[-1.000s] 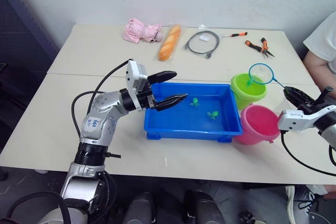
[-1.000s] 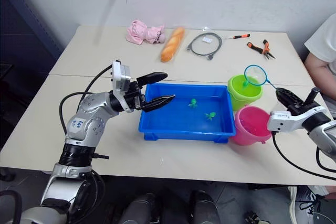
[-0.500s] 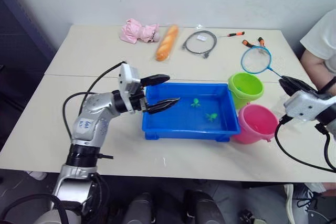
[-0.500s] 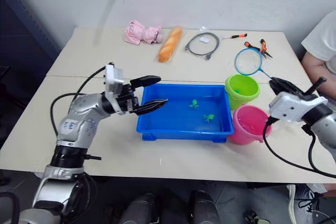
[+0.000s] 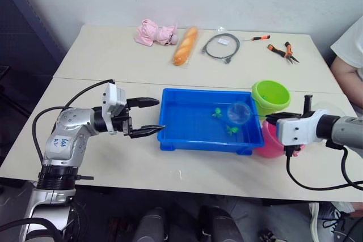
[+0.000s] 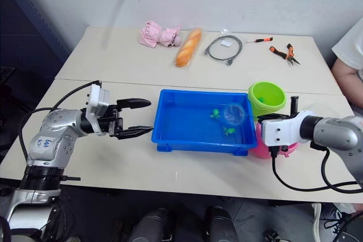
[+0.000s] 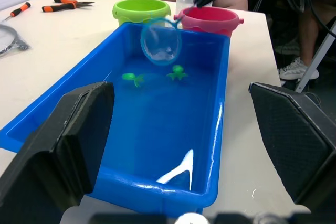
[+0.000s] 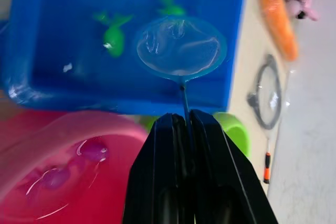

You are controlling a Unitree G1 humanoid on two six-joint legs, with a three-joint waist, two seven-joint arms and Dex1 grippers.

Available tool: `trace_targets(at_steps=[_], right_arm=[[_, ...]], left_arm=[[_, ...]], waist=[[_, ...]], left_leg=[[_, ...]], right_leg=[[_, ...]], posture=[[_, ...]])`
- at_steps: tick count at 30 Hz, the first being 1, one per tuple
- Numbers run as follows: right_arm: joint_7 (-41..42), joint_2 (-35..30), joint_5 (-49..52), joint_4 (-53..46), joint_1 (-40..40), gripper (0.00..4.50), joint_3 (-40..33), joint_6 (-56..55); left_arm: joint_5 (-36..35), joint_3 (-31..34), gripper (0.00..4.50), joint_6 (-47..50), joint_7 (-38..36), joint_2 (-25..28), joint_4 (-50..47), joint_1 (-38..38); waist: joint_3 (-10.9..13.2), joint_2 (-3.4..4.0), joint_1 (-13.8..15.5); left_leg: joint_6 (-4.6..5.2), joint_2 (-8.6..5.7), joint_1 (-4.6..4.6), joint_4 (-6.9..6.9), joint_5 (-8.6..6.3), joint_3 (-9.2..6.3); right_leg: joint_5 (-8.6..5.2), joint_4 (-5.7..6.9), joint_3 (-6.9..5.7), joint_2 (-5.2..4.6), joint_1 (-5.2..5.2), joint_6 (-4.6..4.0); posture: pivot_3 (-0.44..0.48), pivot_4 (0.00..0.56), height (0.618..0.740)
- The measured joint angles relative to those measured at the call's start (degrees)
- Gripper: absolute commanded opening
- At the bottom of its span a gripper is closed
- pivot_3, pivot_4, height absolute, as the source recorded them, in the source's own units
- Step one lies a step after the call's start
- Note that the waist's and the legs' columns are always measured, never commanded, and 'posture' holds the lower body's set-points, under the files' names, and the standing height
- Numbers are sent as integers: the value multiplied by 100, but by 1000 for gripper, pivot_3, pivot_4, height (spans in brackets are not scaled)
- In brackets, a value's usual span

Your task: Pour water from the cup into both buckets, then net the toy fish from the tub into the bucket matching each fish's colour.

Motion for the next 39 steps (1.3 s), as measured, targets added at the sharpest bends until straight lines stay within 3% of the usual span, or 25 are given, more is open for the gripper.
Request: trace_targets(at_steps=[8, 13, 17, 25, 29, 39], right_arm=[[87, 111, -841, 153, -444, 0, 242, -119], [369, 275, -802, 260, -542, 0, 291, -108], [823, 430, -410, 197, -513, 0, 373, 91], [1799, 636, 944, -229, -467, 0, 250, 1580], [1932, 669, 1174, -268, -600, 0, 198, 1985], [1926, 1099, 2477, -672, -840, 0, -271, 4212]], left_arm=[[10, -155, 4388, 1, 138, -207, -81, 15], [10, -157, 4388, 3, 202, -224, -99, 25], [9, -156, 4388, 3, 245, -224, -123, 67], [9, -149, 4388, -28, 236, -210, -124, 167], [9, -146, 4388, -59, 188, -209, -119, 167], [9, -145, 4388, -115, 161, -211, -72, 159]], waist=[[0, 1, -1], [0, 0, -2], [0, 1, 0], [0, 1, 5], [0, 1, 4], [0, 1, 5]], left_leg=[[-1, 0, 1, 2, 1, 1], [-1, 0, 1, 3, 2, 1], [-1, 0, 2, 4, 2, 0], [0, 1, 1, 5, 1, -4], [0, 1, 1, 4, 1, -5], [-1, 2, 1, 4, -1, -8]], right_leg=[[0, 5, 0, 3, 0, 0], [0, 6, -1, 3, 1, 0], [0, 6, -2, 3, 2, 0], [0, 5, -4, 2, 4, 0], [0, 5, -4, 2, 3, 0], [0, 5, -4, 0, 2, 0]], posture=[[0, 150, 740], [0, 150, 740], [0, 150, 740], [0, 150, 740], [0, 150, 740], [0, 150, 740]])
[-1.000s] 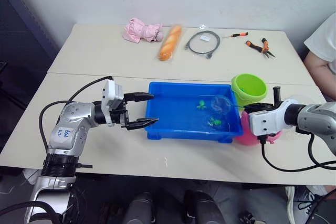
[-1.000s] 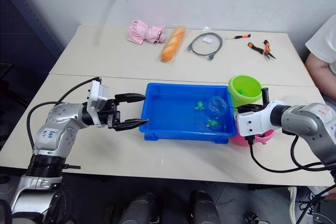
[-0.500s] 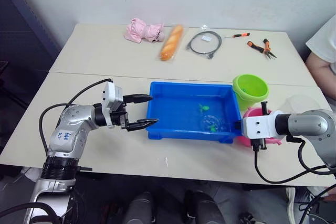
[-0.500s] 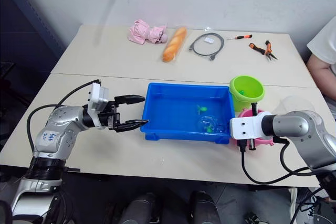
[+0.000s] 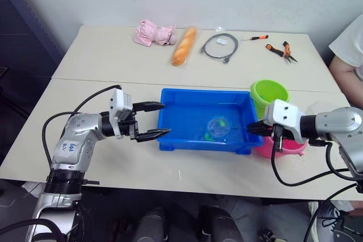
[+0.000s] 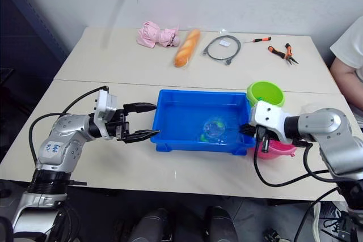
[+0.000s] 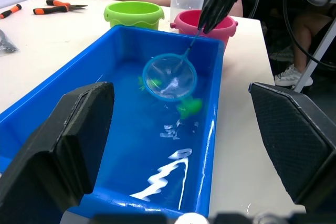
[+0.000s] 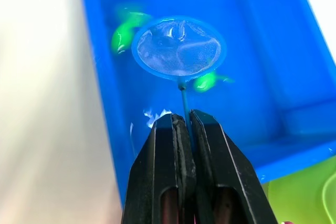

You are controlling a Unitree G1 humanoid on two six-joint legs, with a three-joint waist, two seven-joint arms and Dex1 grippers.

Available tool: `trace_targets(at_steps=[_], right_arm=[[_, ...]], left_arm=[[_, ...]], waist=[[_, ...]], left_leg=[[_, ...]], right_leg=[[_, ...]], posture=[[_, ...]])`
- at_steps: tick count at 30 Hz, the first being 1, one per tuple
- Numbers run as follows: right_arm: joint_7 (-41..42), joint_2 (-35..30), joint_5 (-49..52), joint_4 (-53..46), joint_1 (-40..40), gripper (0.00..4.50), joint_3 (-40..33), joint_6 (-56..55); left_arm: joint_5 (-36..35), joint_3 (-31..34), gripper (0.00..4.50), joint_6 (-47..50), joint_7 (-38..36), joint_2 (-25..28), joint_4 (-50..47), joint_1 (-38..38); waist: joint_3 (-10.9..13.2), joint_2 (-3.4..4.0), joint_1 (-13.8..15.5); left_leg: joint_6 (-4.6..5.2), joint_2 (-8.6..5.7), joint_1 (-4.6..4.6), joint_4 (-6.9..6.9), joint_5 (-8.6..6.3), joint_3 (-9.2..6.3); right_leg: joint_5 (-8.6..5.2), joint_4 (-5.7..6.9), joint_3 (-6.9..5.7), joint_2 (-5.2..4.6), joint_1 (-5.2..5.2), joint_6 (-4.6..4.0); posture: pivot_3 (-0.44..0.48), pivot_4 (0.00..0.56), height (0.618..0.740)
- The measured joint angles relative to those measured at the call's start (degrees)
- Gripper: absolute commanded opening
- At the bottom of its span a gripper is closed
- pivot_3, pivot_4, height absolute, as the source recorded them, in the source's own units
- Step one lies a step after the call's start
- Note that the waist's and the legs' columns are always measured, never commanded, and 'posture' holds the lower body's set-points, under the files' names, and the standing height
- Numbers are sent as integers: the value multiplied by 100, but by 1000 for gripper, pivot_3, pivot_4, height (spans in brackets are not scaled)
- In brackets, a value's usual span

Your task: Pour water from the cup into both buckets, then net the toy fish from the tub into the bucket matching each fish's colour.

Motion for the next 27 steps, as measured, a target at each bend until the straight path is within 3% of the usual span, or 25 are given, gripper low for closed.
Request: trace_targets(at_steps=[5, 21, 27], right_arm=[[-62, -6, 67, -27, -8, 0, -33, 236], [-69, -161, -1980, 34, -597, 0, 1138, -1786], [103, -35, -2416, 62, -733, 0, 1499, -2001]], left_arm=[[0, 0, 4388, -6, -3, 0, 6, -11], [142, -26, 4388, -53, -121, 210, 14, -15], [145, -25, 4388, -54, -152, 319, 13, 12]], waist=[[0, 0, 3], [0, 0, -45], [0, 0, -52]], left_leg=[[0, -1, -1, -1, -2, 0], [-2, -2, -2, -2, -3, 6], [-1, -2, -2, -1, -2, 6]], right_leg=[[0, -2, 0, 0, 0, 0], [0, 0, 1, 0, -6, 0], [0, 1, 1, 0, -6, 0]], posture=[[0, 150, 740], [0, 150, 740], [0, 150, 740]])
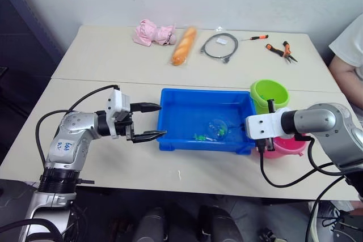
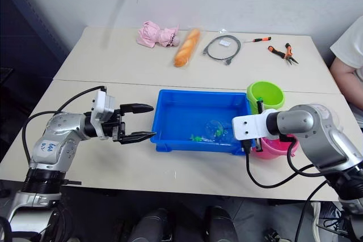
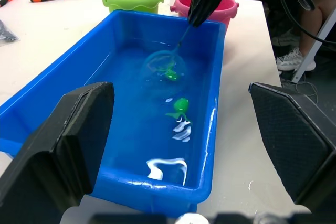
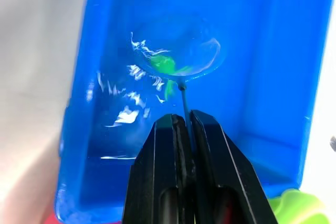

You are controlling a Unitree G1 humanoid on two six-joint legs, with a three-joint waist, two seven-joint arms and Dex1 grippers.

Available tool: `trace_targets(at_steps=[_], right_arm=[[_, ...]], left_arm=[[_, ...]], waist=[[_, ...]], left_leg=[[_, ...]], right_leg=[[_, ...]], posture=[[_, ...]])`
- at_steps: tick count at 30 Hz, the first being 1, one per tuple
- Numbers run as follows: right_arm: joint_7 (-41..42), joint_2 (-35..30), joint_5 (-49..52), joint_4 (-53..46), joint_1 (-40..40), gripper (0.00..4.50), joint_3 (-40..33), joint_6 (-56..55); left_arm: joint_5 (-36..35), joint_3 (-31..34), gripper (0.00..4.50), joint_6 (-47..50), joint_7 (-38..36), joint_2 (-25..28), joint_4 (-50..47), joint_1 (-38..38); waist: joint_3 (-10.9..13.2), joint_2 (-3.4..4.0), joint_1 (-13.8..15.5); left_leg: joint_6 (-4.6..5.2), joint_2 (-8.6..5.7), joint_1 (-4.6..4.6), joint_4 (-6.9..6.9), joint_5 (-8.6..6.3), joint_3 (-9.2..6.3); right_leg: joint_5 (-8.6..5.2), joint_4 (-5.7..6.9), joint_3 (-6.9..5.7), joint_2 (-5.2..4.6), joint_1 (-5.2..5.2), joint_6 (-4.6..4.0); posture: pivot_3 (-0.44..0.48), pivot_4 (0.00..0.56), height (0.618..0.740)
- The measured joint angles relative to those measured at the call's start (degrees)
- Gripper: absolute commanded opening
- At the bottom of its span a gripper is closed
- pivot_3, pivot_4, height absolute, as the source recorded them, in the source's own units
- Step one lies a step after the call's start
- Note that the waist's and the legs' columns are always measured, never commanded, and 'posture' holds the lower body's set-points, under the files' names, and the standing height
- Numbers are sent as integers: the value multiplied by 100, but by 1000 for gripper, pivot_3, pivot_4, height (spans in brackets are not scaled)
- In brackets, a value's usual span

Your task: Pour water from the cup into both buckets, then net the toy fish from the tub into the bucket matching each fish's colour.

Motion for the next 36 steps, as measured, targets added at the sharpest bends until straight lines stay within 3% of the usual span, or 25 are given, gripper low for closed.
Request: trace_targets(at_steps=[7, 11, 15, 23, 32, 36], right_arm=[[106, 702, 12, 0, -164, 0, 154, 469], [-3, 1329, 476, -8, -187, 0, 71, 1416], [-173, 1561, 993, -123, -214, 0, -366, 2368], [-204, 1327, 2197, -716, -78, 0, -1533, 3475], [-693, 1131, 2915, -1329, 1051, 0, -2916, 3675], [-794, 1130, 3155, -1354, 1837, 0, -3434, 3585]], left_arm=[[4, 10, 4388, -6, -80, 149, 0, 43], [3, 10, 4388, -6, -79, 155, -3, 59], [3, 16, 4388, -6, -75, 171, -10, 121], [-118, 250, 4388, 52, 46, 176, -41, 213], [-485, 383, 4388, 520, 395, -212, -326, -99], [-455, 131, 4388, 575, 506, -521, -300, -394]], waist=[[0, 0, -59], [0, 0, -78], [0, 0, -68], [0, 1, -64], [0, 0, -2], [0, 0, 64]], left_leg=[[0, 1, 0, 0, 0, -3], [-1, 2, 0, 0, 1, -5], [0, 1, -2, 0, 0, -10], [0, 1, -3, -10, -4, -16], [2, -2, -3, -16, -4, -12], [3, -3, -4, -17, -3, -7]], right_leg=[[0, 2, -1, 0, 0, 0], [0, 5, -2, 0, 0, 0], [0, 3, -3, -2, 0, 0], [0, -2, -4, -4, -1, 0], [1, -1, -4, -3, 3, 1], [1, 0, -5, 0, 3, 1]], posture=[[0, 150, 740], [0, 150, 740], [0, 150, 740], [0, 150, 740], [0, 150, 740], [0, 150, 740]])
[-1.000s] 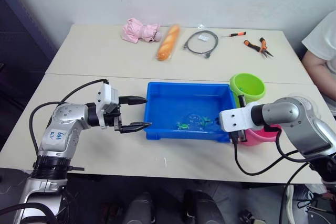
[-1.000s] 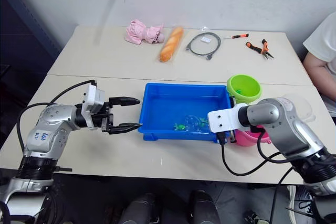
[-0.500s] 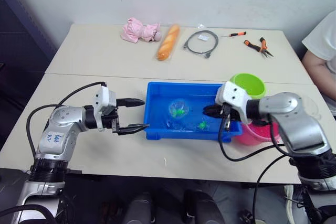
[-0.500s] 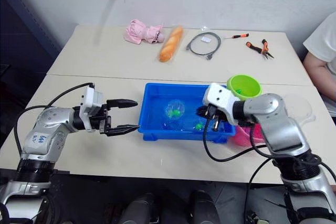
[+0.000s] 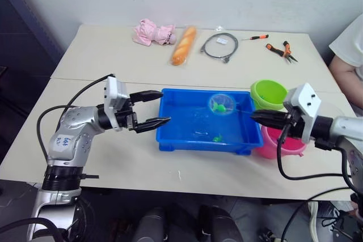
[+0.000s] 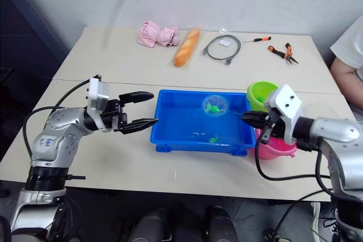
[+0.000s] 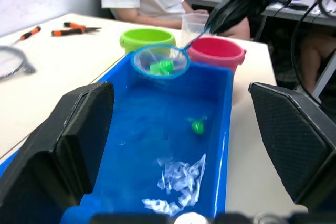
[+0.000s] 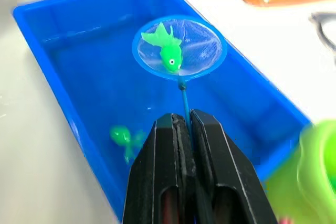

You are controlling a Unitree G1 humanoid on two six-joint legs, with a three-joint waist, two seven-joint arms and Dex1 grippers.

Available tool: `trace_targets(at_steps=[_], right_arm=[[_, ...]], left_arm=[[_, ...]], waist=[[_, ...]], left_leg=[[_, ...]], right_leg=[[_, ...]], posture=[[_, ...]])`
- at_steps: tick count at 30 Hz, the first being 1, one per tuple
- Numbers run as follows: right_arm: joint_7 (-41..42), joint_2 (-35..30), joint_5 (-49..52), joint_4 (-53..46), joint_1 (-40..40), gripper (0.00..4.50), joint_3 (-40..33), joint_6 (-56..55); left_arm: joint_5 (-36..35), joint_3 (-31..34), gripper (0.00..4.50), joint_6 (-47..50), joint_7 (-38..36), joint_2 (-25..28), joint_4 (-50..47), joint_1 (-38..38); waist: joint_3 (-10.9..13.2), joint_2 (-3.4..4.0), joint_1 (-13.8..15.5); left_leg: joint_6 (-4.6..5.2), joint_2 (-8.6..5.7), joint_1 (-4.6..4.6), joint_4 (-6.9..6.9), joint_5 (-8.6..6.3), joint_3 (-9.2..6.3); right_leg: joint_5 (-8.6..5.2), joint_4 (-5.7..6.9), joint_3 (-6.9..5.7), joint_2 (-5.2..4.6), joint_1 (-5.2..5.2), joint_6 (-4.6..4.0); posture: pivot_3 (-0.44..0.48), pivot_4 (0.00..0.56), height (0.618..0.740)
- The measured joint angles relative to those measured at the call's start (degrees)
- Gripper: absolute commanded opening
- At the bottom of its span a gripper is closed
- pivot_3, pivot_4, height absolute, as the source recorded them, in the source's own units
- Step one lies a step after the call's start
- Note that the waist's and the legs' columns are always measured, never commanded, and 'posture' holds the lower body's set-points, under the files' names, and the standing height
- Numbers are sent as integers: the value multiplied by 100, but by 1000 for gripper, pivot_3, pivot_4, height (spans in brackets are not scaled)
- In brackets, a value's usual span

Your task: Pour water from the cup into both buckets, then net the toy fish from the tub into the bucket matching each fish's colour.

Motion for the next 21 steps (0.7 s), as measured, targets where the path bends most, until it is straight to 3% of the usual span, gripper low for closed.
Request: trace_targets(at_steps=[12, 16, 21], right_arm=[[-115, -11, 624, 120, 700, 0, -1065, -533], [-187, -404, 263, 956, 591, 0, -1371, -1257], [-786, -603, -762, 2224, 155, 0, -1064, -2612]], left_arm=[[267, -348, 4388, -66, 417, -672, 269, -434], [274, -342, 4388, -120, 418, -697, 303, -568], [313, -357, 4388, -189, 424, -826, 475, -643]], waist=[[0, -1, 13], [0, -1, 11], [0, -1, -8]], left_leg=[[4, -3, 2, 3, 2, 5], [5, -5, 3, 4, 3, 6], [1, -4, 7, 4, 7, 14]], right_leg=[[1, -1, 3, 3, 2, 2], [2, -2, 4, 2, 3, 3], [1, -2, 7, 4, 1, 3]], posture=[[0, 150, 740], [0, 150, 740], [0, 150, 740]])
